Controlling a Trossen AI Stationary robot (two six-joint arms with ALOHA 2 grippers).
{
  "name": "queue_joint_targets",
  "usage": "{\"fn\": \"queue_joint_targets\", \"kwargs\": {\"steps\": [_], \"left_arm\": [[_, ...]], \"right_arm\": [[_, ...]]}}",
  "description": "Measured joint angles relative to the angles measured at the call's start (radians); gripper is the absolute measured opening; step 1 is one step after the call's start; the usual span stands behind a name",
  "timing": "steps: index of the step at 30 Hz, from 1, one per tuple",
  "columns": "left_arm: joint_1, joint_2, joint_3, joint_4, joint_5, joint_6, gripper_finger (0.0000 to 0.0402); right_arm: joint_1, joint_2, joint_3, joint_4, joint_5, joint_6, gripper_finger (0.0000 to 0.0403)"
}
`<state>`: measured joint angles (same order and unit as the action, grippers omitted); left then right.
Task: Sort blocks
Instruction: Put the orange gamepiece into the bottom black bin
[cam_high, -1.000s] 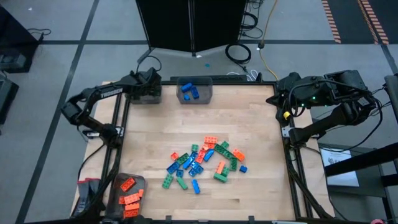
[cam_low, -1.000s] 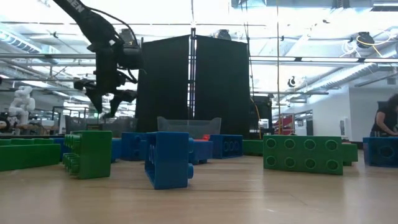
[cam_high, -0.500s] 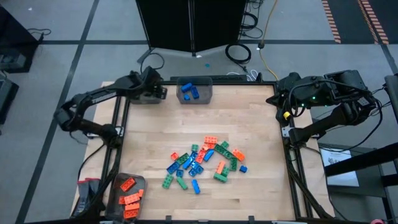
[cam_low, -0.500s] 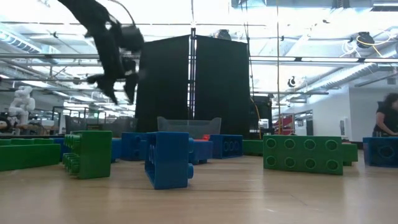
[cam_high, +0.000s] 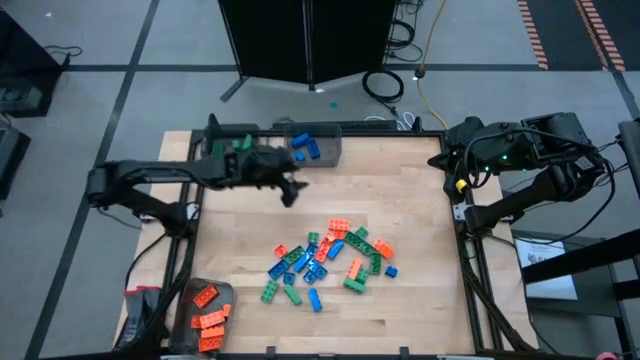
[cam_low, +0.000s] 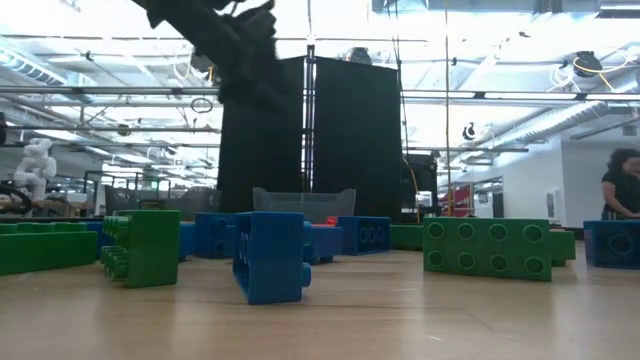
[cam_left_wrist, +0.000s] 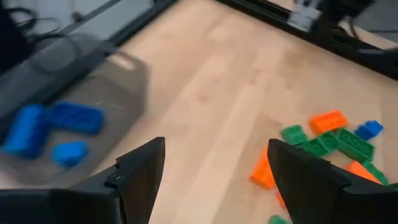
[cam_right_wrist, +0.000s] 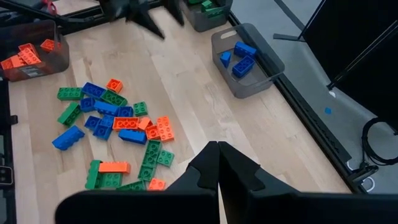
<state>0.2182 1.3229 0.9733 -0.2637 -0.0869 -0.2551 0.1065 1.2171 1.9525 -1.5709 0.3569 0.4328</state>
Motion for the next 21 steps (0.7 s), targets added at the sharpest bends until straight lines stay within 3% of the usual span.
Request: {"fn": "queue_joint_targets", "kwargs": {"steps": [10,21], "left_arm": [[-0.127,0.273,0.0,0.214,0.031,0.085,0.0285],[-0.192,0.412,0.0,0.32,-0.019,0.296,0.0285]], "right_arm": [[0.0,0.0,0.0,0.0,0.0,0.017,0.0],[0.0,0.0,0.0,0.0,-0.024,0.031,0.0]]}}
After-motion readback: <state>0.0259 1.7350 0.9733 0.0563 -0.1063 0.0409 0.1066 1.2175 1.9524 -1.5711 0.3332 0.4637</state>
